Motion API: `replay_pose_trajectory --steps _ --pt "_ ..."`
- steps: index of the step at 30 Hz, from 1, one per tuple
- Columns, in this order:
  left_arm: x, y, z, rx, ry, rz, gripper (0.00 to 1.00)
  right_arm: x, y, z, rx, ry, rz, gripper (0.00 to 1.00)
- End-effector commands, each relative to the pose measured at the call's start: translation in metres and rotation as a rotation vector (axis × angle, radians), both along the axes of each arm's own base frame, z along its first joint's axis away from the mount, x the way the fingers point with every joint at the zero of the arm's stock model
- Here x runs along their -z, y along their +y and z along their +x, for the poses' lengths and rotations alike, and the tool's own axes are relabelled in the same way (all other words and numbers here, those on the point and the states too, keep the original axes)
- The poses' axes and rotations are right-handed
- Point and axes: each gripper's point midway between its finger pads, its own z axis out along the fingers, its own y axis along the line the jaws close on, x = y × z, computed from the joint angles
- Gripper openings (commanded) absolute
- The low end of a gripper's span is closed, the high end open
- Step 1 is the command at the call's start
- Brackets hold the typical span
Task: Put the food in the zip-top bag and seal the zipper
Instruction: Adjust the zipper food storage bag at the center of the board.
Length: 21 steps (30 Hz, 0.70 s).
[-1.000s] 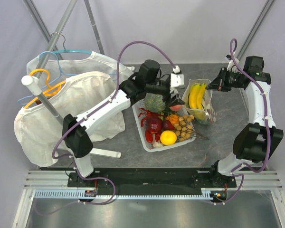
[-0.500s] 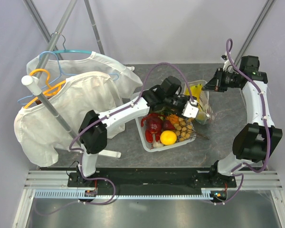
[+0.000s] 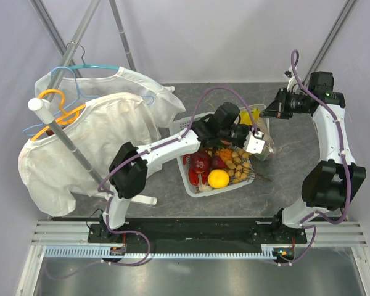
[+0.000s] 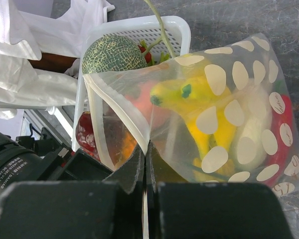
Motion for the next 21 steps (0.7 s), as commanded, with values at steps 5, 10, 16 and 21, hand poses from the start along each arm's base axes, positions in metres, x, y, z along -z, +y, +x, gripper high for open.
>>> replay_pose_trajectory --steps 5,10,16,21 --pt "-0.001 -0.014 -0.005 0.026 0.004 -0.019 0.21 -0.024 0.01 0.002 -0.035 -0.086 0.034 0.0" --pt "-0.034 -0.014 0.019 -0.071 0.158 -0.14 0.02 -0.032 0.001 -0.004 -0.043 -0.178 -0.035 0.5" --pt "-0.064 0.0 0.063 -0.195 0.385 -0.257 0.02 -0.04 -0.035 -0.018 -0.027 -0.336 -0.106 0.77" --pt "-0.069 -0.002 0.069 -0.202 0.474 -0.278 0.02 -0.033 -0.048 -0.046 -0.078 -0.458 -0.157 0.75"
